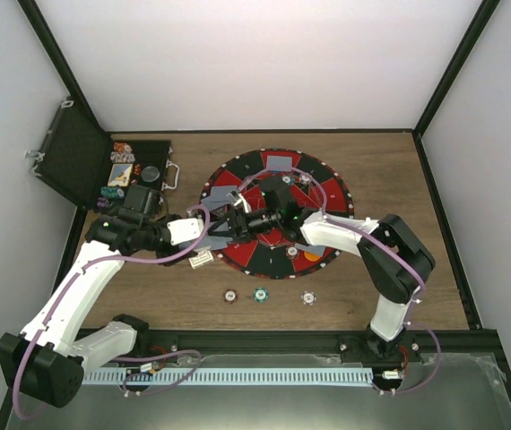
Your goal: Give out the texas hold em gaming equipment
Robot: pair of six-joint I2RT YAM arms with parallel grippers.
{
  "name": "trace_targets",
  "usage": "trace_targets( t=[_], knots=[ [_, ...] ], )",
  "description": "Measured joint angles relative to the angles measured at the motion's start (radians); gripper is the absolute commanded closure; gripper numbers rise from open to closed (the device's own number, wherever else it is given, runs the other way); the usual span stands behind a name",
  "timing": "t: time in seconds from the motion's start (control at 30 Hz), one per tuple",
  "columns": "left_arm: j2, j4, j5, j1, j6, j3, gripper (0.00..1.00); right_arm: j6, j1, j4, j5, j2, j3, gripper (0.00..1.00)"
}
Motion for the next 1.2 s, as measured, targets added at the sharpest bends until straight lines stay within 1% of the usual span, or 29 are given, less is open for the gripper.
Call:
trace_targets(
  t=[0.13,0.37,0.47,0.73,0.9,1.2],
  knots=[
    [0.000,0.004,0.002,0.000,0.000,0.000,0.94,-0.008,-0.022,-0.013,0.010,-0.022,-0.024,0.53],
    [0.000,0.010,0.008,0.000,0.000,0.000,0.94,-0.005,-0.031,-0.053,0.024,-0.029,-0.030,0.68],
    [0.000,0.010,0.009,0.000,0.000,0.000,0.94,0.017,-0.032,-0.044,0.023,-0.050,-0.033,0.73],
    [0.000,0.018,0.010,0.000,0.000,0.000,0.94,0.137,-0.049,0.122,0.000,-0.140,-0.140,0.88],
    [0.000,0.018,0.010,0.000,0.000,0.000,0.94,0.201,-0.051,0.195,-0.005,-0.152,-0.180,0.99],
    [0.000,0.018,0.009,0.000,0.000,0.000,0.94,0.275,-0.058,0.277,-0.024,-0.166,-0.190,0.99]
  ],
)
